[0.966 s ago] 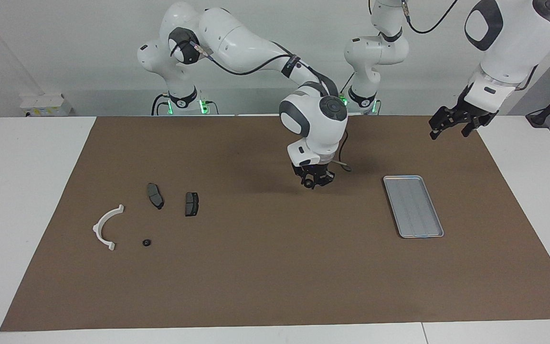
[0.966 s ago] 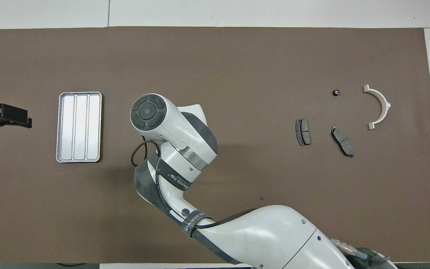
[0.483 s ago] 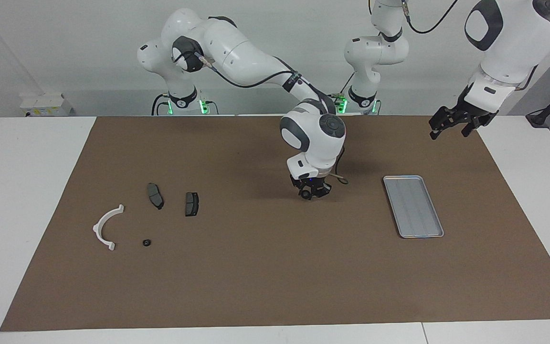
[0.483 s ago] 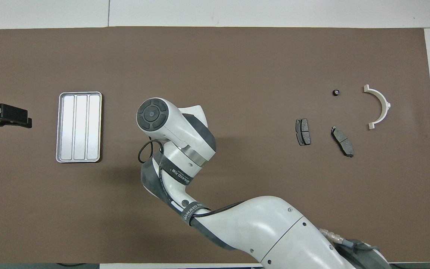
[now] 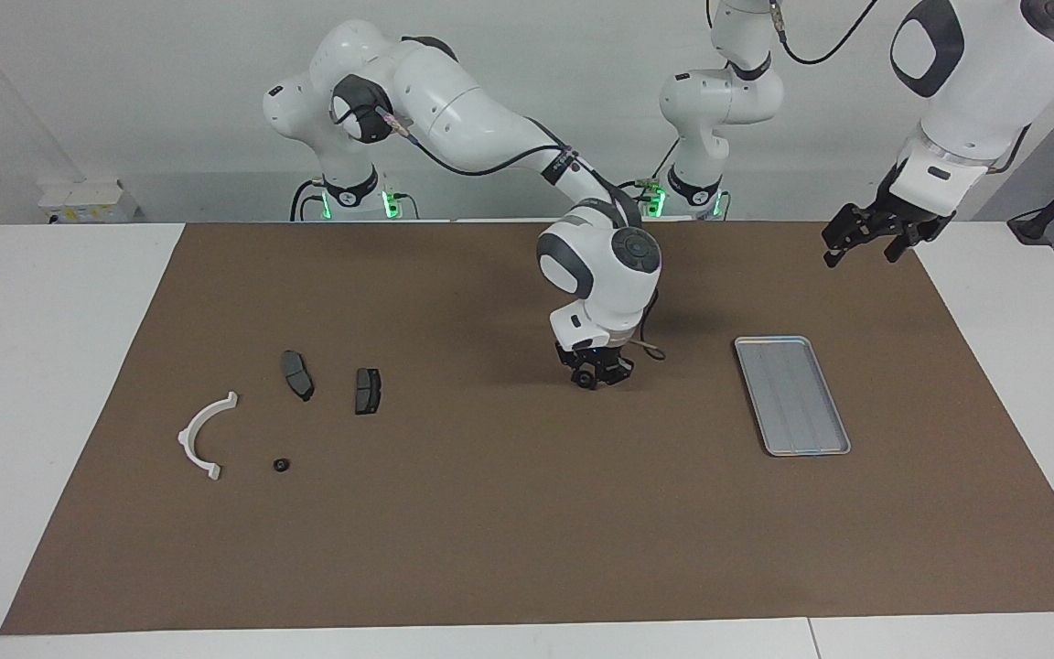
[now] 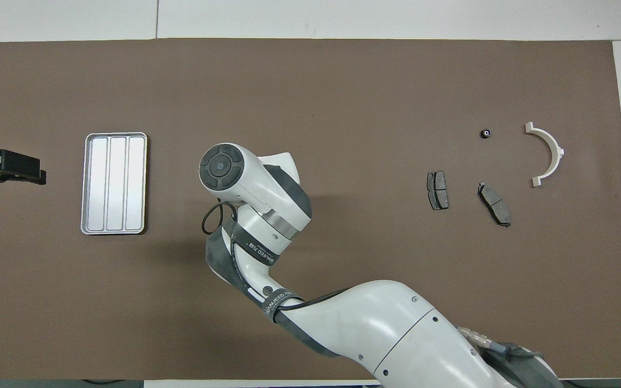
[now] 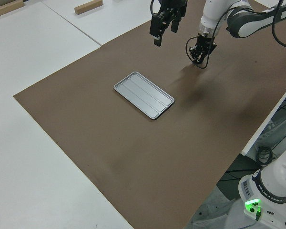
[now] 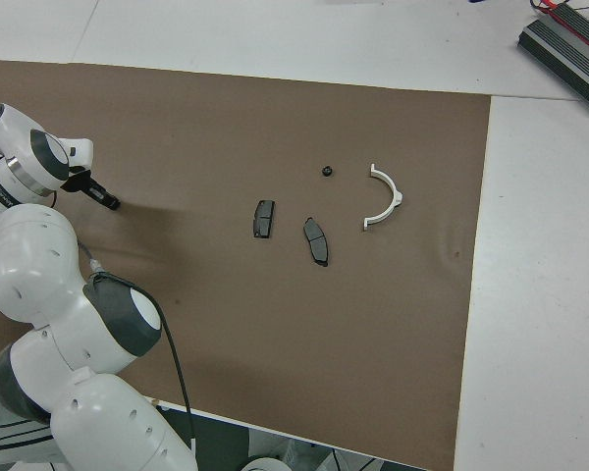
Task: Pick bearing gear from pile to tray
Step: 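Lower the bearing gear at the table center and open the right gripper, then withdraw the right gripper while the left gripper reaches the bearing gear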
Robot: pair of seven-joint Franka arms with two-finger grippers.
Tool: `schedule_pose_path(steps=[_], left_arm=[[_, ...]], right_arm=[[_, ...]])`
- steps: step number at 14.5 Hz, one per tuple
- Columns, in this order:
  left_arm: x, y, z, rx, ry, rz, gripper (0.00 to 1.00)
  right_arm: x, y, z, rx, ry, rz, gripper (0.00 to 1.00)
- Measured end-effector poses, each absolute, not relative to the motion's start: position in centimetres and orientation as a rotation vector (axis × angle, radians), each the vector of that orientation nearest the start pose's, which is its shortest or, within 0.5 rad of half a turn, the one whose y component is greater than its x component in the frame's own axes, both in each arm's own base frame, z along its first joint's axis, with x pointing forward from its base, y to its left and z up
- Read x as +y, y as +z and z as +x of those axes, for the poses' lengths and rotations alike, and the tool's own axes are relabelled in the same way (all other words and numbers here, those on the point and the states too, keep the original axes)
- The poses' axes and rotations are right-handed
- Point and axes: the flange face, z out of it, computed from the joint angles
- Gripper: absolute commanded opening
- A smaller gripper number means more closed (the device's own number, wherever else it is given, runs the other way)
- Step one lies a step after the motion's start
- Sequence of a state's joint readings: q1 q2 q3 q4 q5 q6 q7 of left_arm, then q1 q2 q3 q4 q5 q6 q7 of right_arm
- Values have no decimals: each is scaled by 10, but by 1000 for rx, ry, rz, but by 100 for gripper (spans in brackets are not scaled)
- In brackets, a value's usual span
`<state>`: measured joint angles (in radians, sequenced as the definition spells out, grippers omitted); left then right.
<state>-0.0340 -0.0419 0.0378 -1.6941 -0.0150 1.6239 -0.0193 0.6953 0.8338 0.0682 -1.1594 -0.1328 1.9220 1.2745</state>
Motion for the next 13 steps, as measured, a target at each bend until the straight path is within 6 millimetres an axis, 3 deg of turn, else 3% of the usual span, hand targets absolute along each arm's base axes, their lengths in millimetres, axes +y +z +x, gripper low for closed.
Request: schedule_pose_path(steps=[1, 6, 9, 11, 13], left_arm=[[1, 594, 544, -38, 45, -3157, 100], [1, 594, 544, -38, 45, -3157, 100], [-7, 594, 544, -16, 45, -3157, 100], [-16, 594, 543, 10, 45, -3157, 100], [-22, 594, 543, -9, 46, -3156, 100]], right_arm=[[504, 290, 561, 772, -42, -3144, 100], [495, 303, 572, 799, -58, -3132, 100], [470, 366, 595, 772, -75, -3131, 100], [436, 413, 616, 710, -100, -3121, 100], [392, 448, 638, 611, -120, -3125, 100]])
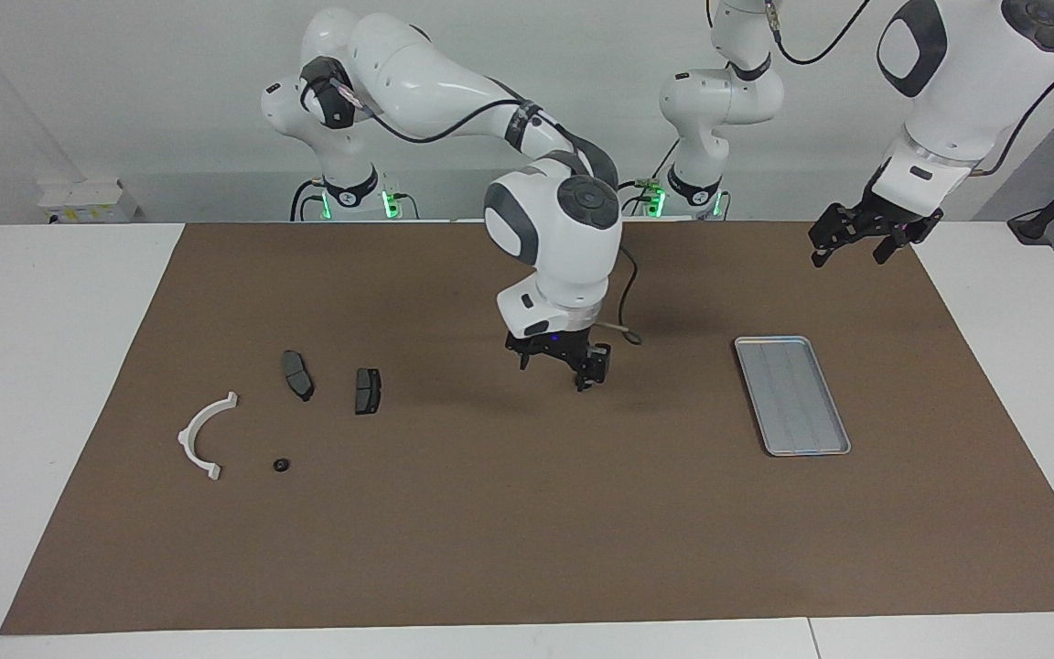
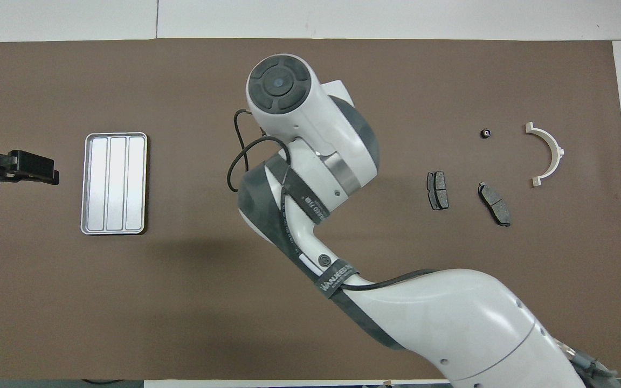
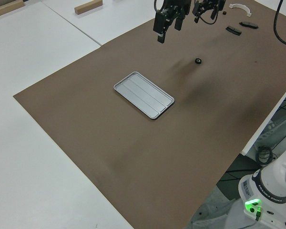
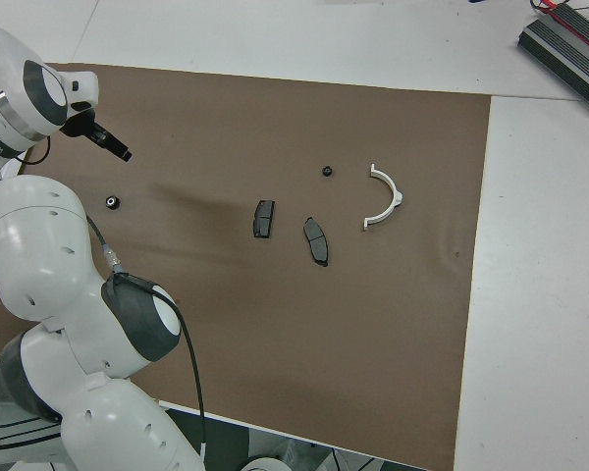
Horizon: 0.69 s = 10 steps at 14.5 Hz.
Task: Pick bearing gear from pile to tray
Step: 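Withdraw the right gripper while the left gripper reaches the bearing gear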
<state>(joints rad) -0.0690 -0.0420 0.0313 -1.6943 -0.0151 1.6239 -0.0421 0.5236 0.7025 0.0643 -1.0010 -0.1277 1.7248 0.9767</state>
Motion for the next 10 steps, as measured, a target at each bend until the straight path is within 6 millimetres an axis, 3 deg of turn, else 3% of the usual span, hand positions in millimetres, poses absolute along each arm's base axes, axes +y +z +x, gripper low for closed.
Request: schedule_pose_path(steps=[2, 4, 7, 10], left_arm=[[-43, 593, 543, -180, 30, -3152, 100], [-92, 581, 540, -298, 11, -3145, 100], [-160, 552, 529, -392, 17, -3132, 100], [-216, 507, 529, -510, 9, -3116, 100]], right_arm=[[348, 469, 659, 486, -142, -3137, 100], [304, 482, 677, 367, -145, -3146, 100], [236, 485, 700, 180, -102, -3171, 100], [165, 483, 718, 30, -66, -3185, 100]])
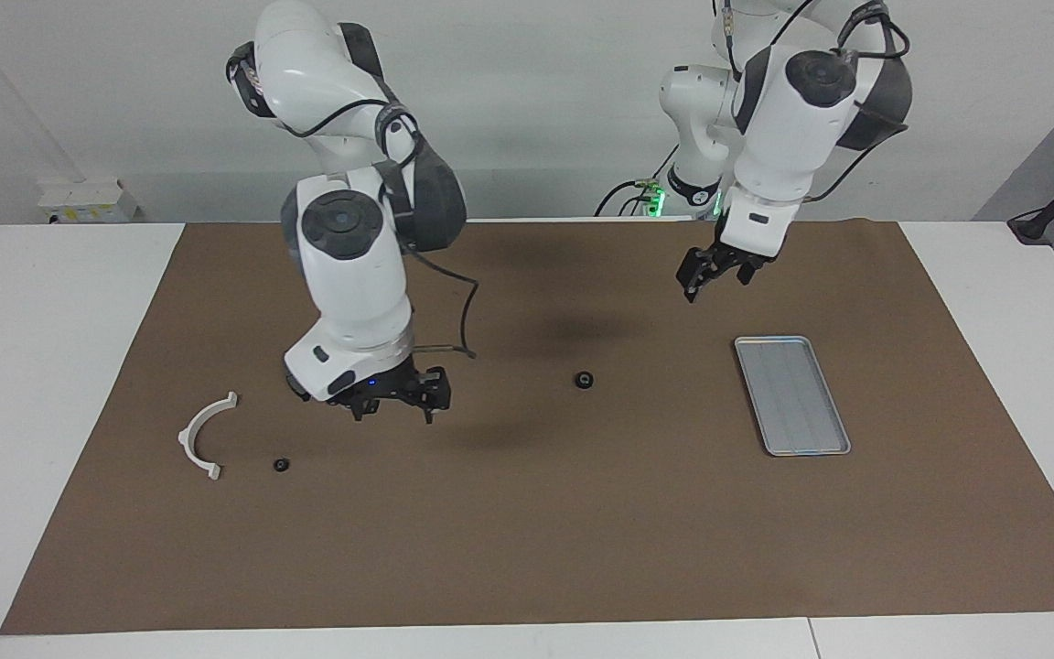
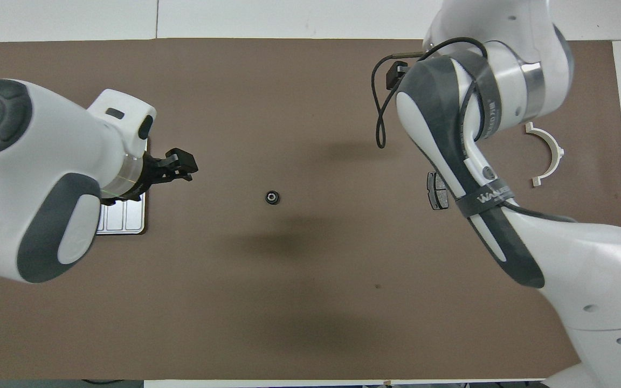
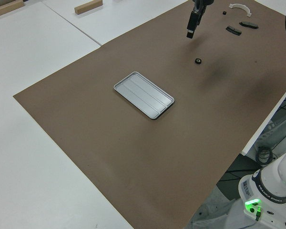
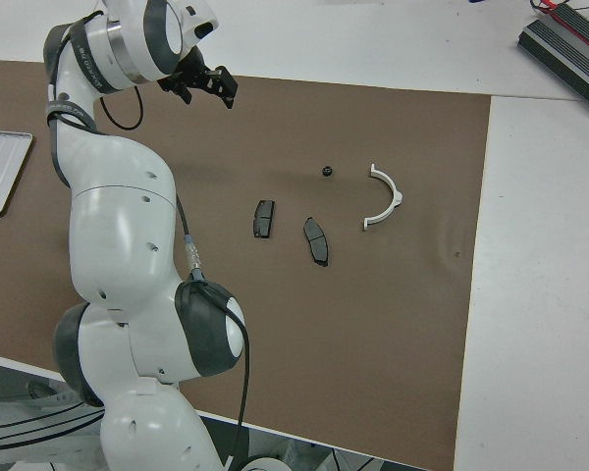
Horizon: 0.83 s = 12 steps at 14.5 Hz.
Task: Pick bearing gear from pile to tray
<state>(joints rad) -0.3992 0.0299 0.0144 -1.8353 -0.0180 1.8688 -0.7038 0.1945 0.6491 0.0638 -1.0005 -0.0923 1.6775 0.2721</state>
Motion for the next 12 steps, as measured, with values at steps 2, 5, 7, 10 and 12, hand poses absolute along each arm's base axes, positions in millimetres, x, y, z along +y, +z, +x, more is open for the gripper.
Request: schedule_pose_path(steps=[2, 5, 7, 10, 12], left_arm=[[-248, 469, 533, -561, -15, -3117, 100], [-310, 381, 519, -647, -7, -3095, 100], [-344, 337, 520, -695, 0, -3077, 100], [-360, 304, 524, -700, 7, -3067, 100], [-359, 303, 526, -708, -6, -3072, 100]], right_arm=[[122, 480, 726, -46, -43, -3182, 100], [63, 458, 731, -138, 38, -3180, 100], [42, 437, 732, -163, 89, -3177, 100], [21, 403, 735, -194, 89, -3172, 100], [17, 380, 734, -200, 83, -3175, 100]])
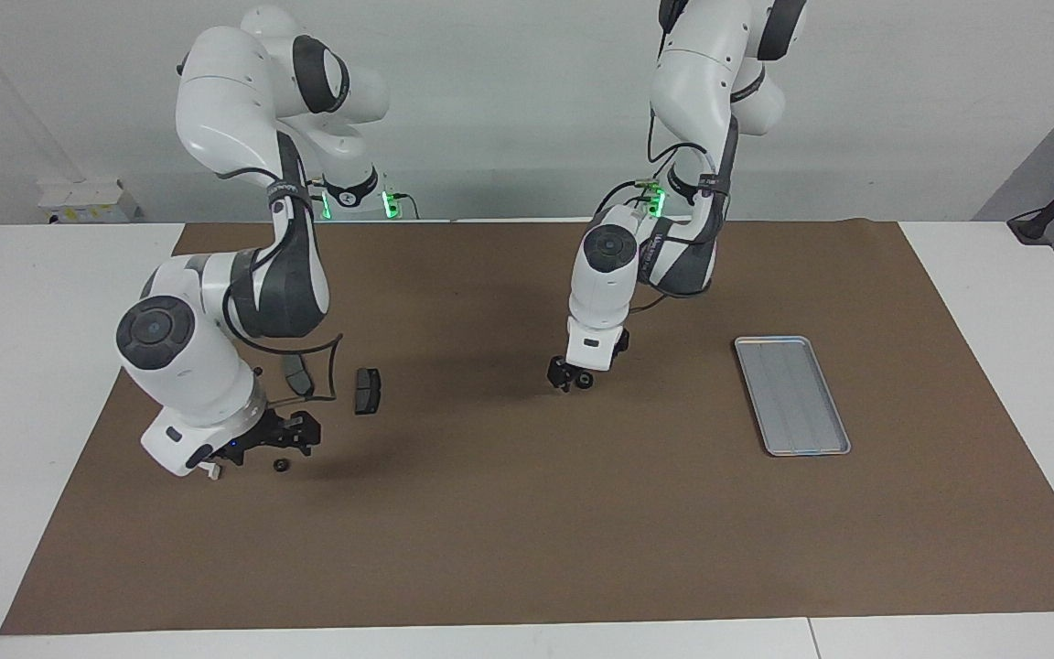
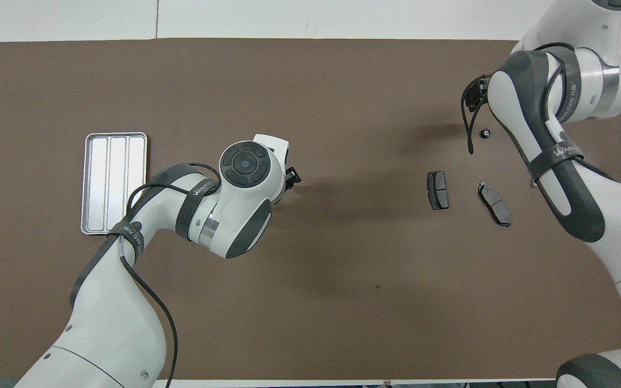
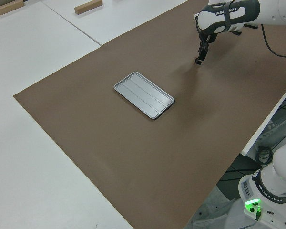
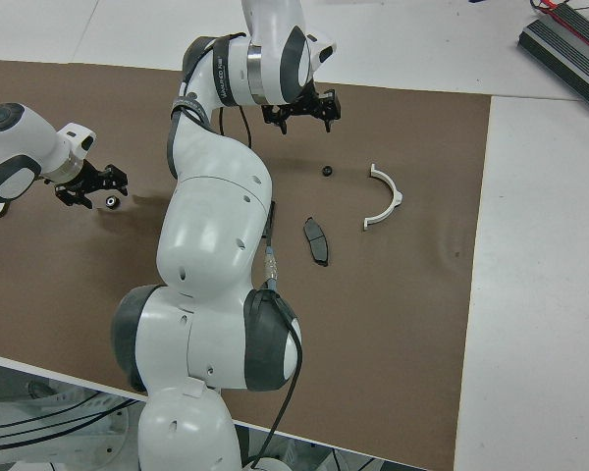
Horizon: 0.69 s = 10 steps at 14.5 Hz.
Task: Pick bearing gear from pile to tray
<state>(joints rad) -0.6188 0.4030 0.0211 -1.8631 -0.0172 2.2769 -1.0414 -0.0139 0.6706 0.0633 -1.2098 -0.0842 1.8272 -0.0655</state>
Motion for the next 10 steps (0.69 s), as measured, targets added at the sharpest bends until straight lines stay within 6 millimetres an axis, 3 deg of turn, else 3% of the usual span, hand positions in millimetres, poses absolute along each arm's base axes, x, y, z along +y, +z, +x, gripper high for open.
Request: schedule_pose_path(steps=[4, 10], left_arm=[[-359, 304, 529, -747, -39, -3084, 98], [-358, 296, 524, -753, -32, -3077, 84]], right_arm=[[15, 345, 732, -217, 36, -3181, 100], [-4, 302, 721, -250, -30, -3185, 100]])
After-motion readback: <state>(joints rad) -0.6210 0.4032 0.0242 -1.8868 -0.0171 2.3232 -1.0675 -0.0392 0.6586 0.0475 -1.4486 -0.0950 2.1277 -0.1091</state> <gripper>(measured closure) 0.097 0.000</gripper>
